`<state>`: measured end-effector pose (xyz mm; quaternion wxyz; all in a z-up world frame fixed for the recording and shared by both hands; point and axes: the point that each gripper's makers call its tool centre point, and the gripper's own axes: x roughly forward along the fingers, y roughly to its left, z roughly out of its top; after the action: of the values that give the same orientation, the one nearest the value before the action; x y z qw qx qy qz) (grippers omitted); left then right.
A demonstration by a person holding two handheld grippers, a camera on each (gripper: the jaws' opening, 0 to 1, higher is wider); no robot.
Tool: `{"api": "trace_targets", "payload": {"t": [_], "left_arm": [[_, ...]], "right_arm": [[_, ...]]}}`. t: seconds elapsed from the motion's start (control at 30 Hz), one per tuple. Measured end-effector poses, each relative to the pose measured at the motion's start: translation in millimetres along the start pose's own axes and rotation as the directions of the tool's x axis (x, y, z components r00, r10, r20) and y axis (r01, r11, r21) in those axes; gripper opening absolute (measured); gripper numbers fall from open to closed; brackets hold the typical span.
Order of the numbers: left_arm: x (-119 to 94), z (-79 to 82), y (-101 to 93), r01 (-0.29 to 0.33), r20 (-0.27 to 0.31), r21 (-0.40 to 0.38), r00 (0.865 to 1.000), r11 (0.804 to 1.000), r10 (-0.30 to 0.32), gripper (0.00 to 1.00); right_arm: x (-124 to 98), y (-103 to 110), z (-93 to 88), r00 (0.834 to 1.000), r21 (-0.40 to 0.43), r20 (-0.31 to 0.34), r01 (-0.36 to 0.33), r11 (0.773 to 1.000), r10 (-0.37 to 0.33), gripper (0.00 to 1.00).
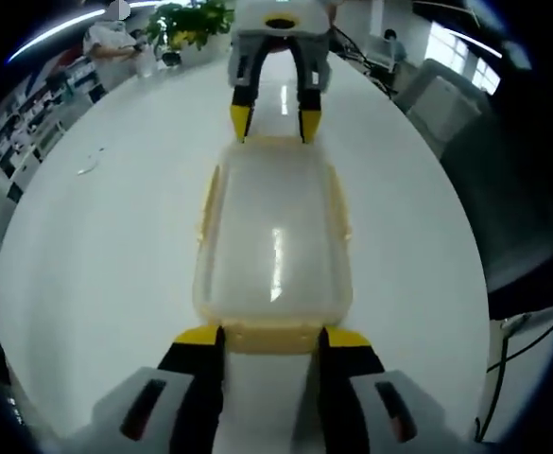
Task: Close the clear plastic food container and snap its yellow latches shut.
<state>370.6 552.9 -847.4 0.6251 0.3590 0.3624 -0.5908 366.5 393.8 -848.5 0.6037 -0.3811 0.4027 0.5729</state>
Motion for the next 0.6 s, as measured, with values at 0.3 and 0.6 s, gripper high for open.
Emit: {"api": "trace_targets", "payload": {"t": [0.3,0.6], "left_arm": [[-0.2,0.0,3.2,0.007,-0.035,0.005,0.999,1.000,-0.006,0.35],[0.4,0.4,3.9,0.005,-0.079,-0.010,0.997,1.000,-0.005,0.35]], "right_arm": [[0.9,0.3,-1.4,0.994,-0.045,-0.113,-0.010,0.999,0.005,0.38],[0.3,-0.8,-1.8,0.993,-0.049,-0.115,-0.010,0.999,0.004,0.37]]}}
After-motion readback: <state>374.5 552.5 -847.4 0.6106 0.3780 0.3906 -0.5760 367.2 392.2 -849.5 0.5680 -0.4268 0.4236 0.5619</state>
